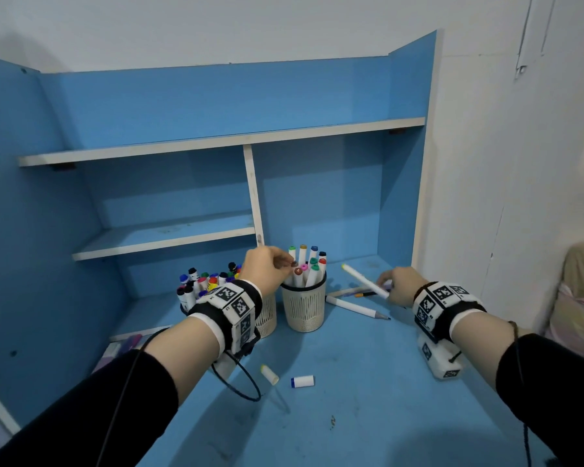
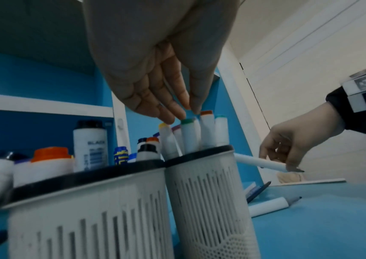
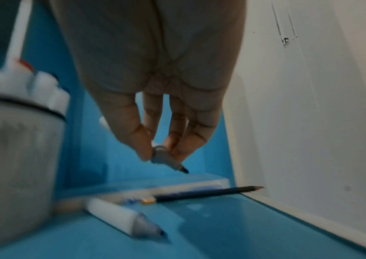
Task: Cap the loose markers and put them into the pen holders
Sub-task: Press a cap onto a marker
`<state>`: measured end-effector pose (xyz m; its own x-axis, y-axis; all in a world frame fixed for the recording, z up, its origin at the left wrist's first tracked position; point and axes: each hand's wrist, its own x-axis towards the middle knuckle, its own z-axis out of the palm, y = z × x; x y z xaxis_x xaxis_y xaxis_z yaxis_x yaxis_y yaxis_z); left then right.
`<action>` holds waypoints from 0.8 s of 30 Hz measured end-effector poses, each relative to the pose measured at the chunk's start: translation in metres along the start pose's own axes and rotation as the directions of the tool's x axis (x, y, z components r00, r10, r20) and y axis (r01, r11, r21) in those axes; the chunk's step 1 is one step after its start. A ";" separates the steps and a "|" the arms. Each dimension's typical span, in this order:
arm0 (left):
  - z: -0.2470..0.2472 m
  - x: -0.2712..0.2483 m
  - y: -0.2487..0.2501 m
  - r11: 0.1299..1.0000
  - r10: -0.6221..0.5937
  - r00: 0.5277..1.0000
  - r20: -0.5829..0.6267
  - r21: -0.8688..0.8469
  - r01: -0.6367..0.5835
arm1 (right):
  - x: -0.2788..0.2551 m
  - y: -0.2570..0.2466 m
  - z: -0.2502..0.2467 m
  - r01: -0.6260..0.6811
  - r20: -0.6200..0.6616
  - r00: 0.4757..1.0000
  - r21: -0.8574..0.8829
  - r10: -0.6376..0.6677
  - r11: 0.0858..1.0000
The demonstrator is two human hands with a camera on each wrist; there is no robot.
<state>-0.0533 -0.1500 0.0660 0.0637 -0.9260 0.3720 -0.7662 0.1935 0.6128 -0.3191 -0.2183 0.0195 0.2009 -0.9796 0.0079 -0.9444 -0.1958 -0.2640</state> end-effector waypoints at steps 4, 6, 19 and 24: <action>-0.015 -0.017 -0.005 0.999 0.044 0.999 -0.007 0.000 -0.044 | -0.012 -0.010 -0.010 0.054 -0.186 0.982 0.340 0.010 0.939; -0.021 -0.032 -0.010 0.996 0.077 0.996 0.033 0.044 -0.079 | -0.023 -0.017 -0.012 0.095 -0.232 0.973 0.456 0.015 0.885; 0.001 -0.083 -0.073 0.906 -0.004 0.800 0.600 0.341 -0.251 | -0.097 -0.079 0.004 0.198 -0.177 0.980 0.822 -0.091 0.534; 0.012 -0.081 -0.073 0.903 -0.068 0.772 0.633 0.368 -0.222 | -0.114 -0.093 0.002 0.219 -0.191 0.975 0.886 -0.110 0.409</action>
<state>-0.0100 -0.0933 -0.0175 -0.3034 -0.9326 -0.1956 -0.9412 0.2613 0.2142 -0.2531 -0.0885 0.0410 0.2500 -0.9427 0.2208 -0.1119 -0.2546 -0.9605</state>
